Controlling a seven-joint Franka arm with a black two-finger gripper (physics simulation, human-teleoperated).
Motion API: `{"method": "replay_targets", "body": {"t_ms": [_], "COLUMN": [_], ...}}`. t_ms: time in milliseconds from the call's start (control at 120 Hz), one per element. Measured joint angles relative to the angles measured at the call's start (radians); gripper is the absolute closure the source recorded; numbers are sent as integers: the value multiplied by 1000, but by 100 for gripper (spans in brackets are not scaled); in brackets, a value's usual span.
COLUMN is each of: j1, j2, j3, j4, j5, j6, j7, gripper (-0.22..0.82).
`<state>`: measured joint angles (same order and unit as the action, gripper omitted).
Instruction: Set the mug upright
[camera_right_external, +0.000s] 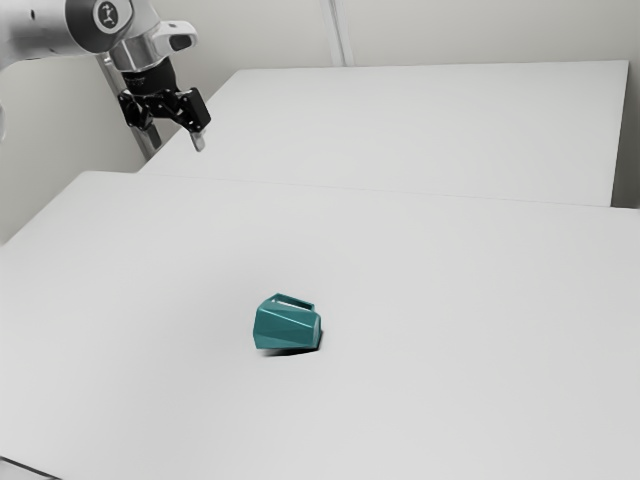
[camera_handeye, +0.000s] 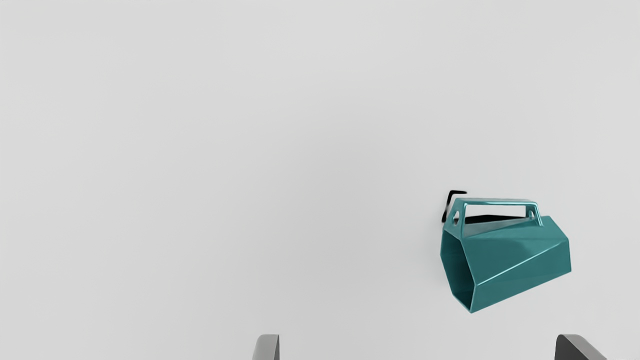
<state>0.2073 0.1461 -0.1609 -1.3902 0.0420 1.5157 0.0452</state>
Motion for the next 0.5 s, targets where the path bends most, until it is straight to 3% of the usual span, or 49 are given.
{"method": "replay_targets", "body": {"t_ms": [300,500], "j1": [-1,-1], "j2": [70,74], "j3": [10,43], "j4": [-16,-163], "j5": [-53,-133], "j6": [14,45], "j7": [17,24], "gripper": [0,0]}}
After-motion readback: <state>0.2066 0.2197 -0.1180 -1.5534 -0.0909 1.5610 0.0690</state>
